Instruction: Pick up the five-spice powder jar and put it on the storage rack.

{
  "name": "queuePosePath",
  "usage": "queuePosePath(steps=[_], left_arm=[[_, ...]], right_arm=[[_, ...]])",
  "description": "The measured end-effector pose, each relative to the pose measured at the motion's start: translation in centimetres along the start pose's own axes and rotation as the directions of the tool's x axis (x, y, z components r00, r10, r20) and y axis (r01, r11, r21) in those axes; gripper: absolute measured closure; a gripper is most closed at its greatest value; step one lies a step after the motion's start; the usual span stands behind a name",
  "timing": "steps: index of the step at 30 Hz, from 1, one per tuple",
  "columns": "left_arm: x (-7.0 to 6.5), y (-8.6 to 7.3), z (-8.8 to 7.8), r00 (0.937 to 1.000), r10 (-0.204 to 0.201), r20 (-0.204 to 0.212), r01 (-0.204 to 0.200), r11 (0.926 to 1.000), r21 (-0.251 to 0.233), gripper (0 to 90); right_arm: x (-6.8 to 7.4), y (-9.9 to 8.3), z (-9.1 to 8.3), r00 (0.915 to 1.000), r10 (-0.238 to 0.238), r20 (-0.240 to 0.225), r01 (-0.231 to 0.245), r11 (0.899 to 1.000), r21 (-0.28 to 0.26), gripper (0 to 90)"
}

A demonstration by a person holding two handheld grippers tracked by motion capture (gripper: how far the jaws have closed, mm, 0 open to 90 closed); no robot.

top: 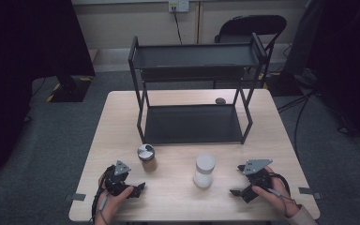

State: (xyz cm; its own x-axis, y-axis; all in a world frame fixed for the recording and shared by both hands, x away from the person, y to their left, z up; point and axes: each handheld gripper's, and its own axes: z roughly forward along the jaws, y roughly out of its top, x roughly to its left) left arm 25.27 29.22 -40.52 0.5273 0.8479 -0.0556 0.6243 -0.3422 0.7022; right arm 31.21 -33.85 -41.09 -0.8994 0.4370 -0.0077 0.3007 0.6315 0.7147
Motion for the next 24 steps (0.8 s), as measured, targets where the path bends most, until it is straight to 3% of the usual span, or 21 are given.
queuePosePath(steps=[15,24], left_arm=[[-0.2,1.3,-0.3,0.9996,-0.025,0.015,0.026,0.9978,-0.062,1.9],[-0.4,1.7,-0.3,0.9998,-0.019,-0.009,0.018,0.9970,-0.076,2.0]], right_arm=[[0.0,0.0,0.0,1.0000,-0.001,0.000,0.001,1.000,0.000,0.0],[0.0,0.0,0.0,1.0000,-0.001,0.000,0.001,1.000,-0.001,0.0]])
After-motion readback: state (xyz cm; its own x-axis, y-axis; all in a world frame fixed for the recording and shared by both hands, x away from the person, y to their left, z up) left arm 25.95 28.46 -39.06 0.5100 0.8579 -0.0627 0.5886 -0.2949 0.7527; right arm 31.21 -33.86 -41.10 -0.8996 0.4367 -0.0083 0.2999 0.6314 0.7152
